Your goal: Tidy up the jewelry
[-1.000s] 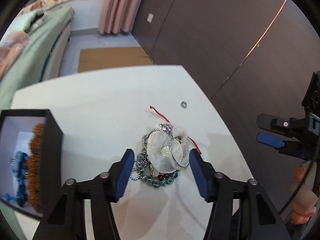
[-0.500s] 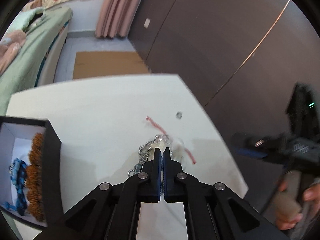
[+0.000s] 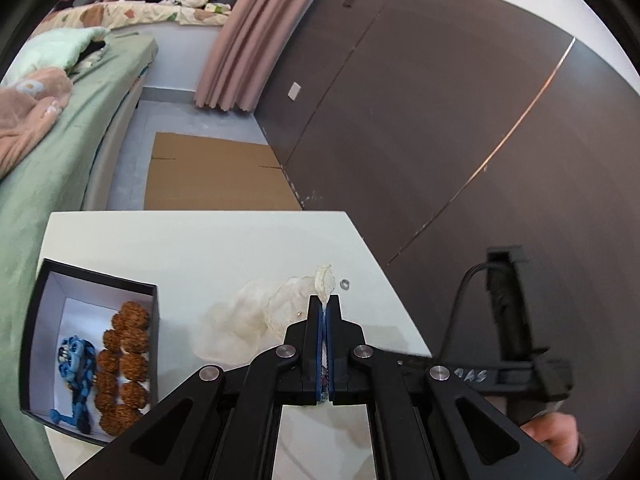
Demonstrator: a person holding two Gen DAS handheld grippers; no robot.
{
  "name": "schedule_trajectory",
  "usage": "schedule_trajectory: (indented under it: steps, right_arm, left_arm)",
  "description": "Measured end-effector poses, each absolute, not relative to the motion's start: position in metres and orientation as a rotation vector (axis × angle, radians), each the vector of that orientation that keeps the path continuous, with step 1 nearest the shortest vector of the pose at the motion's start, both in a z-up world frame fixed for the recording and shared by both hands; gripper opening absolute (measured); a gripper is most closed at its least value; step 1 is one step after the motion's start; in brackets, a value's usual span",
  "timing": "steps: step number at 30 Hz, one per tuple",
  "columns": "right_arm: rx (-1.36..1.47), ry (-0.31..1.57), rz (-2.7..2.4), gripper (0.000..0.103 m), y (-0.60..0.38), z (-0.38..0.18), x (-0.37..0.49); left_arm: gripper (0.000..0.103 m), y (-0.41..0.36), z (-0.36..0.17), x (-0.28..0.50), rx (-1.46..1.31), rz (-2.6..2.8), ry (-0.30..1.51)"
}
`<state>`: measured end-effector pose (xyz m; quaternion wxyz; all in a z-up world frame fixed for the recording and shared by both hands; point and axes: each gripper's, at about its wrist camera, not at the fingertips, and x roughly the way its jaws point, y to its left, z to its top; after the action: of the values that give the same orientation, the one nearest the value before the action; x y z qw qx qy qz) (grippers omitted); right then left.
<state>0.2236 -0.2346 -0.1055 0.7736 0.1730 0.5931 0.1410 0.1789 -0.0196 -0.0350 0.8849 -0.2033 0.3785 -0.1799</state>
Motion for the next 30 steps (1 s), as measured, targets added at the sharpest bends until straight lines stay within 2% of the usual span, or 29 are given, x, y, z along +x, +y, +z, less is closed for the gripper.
schedule_trajectory:
  steps: [16,17,20,22,24,27,30]
  right_arm:
    - [0.301,1.311,0.375,0.084,-0.179,-0.113,0.222]
    - [0.306,1.311,0.376,0.081,-0.178,-0.113,0.223]
    - [0.315,1.319,0.373,0.062,-0.175,-0.116,0.225]
    - [0.324,1.317,0.366,0.058,-0.175,-0.118,0.225]
    - [0.319,1.318,0.36,0.044,-0.174,-0.119,0.226]
    - [0.332,1.328,0.345,0.039,-0.177,-0.122,0.226]
    - [0.343,1.319,0.341,0.038,-0.178,-0.12,0.226]
  left_arm:
    - [0.0,0.037,-0.022,0.17,-0.47,-0.29,0.704]
    - [0.0,0.039,-0.022,0.17,-0.472,-0.286,0.706]
    - [0.0,0.046,-0.023,0.167,-0.474,-0.276,0.709]
    - [0.0,0.05,-0.024,0.164,-0.479,-0.273,0.71]
    - [0.0,0.053,-0.024,0.162,-0.483,-0.271,0.71]
    - [0.0,0.055,-0.024,0.16,-0.486,-0.27,0.706]
    - [0.0,0.057,-0.023,0.16,-0.488,-0.269,0.703]
